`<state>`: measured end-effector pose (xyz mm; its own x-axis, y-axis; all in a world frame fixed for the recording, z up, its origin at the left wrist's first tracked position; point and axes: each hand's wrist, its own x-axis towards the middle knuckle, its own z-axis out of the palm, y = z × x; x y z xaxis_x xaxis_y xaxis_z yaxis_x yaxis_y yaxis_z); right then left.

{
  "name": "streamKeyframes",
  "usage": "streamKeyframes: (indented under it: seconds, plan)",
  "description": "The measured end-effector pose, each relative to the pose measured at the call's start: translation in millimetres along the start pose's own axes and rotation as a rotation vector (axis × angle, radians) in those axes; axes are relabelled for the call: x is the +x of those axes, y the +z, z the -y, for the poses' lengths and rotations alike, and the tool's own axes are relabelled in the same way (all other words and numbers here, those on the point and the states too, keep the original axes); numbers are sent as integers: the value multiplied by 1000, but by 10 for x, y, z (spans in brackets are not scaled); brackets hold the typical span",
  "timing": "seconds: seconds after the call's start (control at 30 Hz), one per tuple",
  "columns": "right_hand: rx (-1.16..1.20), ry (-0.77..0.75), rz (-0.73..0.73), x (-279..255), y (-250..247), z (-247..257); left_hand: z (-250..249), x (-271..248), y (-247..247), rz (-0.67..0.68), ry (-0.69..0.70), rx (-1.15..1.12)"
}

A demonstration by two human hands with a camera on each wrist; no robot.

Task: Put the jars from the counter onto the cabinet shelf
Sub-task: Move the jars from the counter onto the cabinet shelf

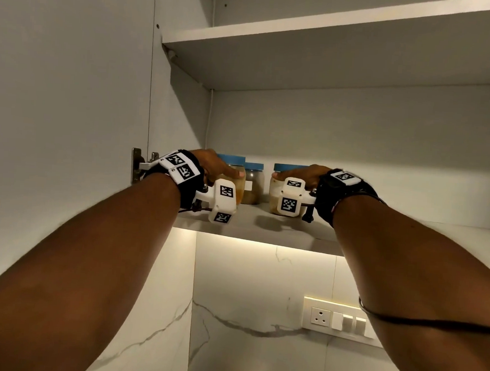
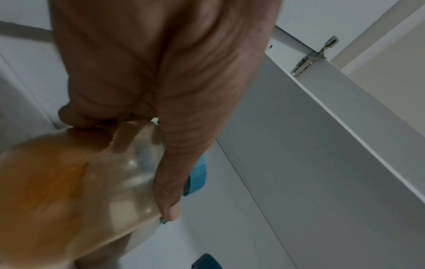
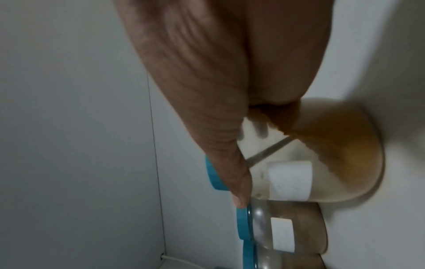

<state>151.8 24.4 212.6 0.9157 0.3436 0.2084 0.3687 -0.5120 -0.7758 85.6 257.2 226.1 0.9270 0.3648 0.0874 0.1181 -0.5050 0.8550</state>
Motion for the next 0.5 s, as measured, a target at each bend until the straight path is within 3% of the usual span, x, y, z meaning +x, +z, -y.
streamKeyframes:
  seconds: [0.17,0.5]
  plan:
    - [-95,41,-8,240,37,1,-12,-151,46,-66,-5,148]
    - [-400,50,-108,640,96,-7,25,158,-32,-137,-1,260]
